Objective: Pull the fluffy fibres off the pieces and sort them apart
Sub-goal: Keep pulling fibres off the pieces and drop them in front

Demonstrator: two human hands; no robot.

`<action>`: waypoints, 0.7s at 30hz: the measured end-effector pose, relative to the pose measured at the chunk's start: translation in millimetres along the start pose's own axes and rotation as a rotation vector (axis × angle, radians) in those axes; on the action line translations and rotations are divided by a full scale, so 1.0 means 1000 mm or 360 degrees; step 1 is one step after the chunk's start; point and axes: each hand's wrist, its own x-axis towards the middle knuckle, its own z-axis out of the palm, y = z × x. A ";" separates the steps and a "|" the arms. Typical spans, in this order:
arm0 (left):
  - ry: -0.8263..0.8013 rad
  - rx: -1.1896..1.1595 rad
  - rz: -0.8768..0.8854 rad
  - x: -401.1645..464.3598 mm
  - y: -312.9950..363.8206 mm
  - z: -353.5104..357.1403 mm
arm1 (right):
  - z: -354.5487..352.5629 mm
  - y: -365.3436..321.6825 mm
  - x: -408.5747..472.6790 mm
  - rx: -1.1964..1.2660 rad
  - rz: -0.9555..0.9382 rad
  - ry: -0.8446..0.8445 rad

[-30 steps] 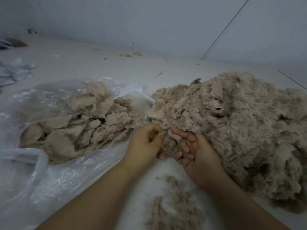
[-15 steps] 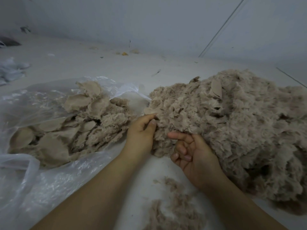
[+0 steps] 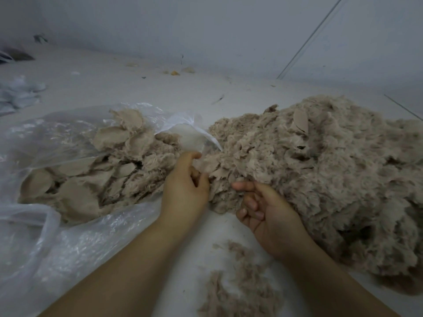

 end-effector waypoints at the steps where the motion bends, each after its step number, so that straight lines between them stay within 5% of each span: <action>1: -0.0015 0.0134 0.0074 0.003 0.001 0.001 | 0.000 0.000 0.000 -0.0006 -0.0007 -0.0006; 6: -0.0346 0.0881 0.0098 0.008 0.014 0.008 | 0.000 0.000 -0.002 -0.0025 -0.0027 -0.0035; 14: -0.0258 0.0568 0.0124 0.003 0.008 0.000 | 0.000 0.001 -0.001 -0.0050 -0.0041 -0.0014; 17: -0.0118 0.0424 0.0415 -0.005 0.013 -0.004 | -0.001 0.002 -0.002 -0.0079 -0.0059 -0.0044; 21: -0.0284 0.0374 0.0864 -0.021 0.028 -0.005 | -0.003 0.003 -0.002 -0.0148 -0.0124 -0.0145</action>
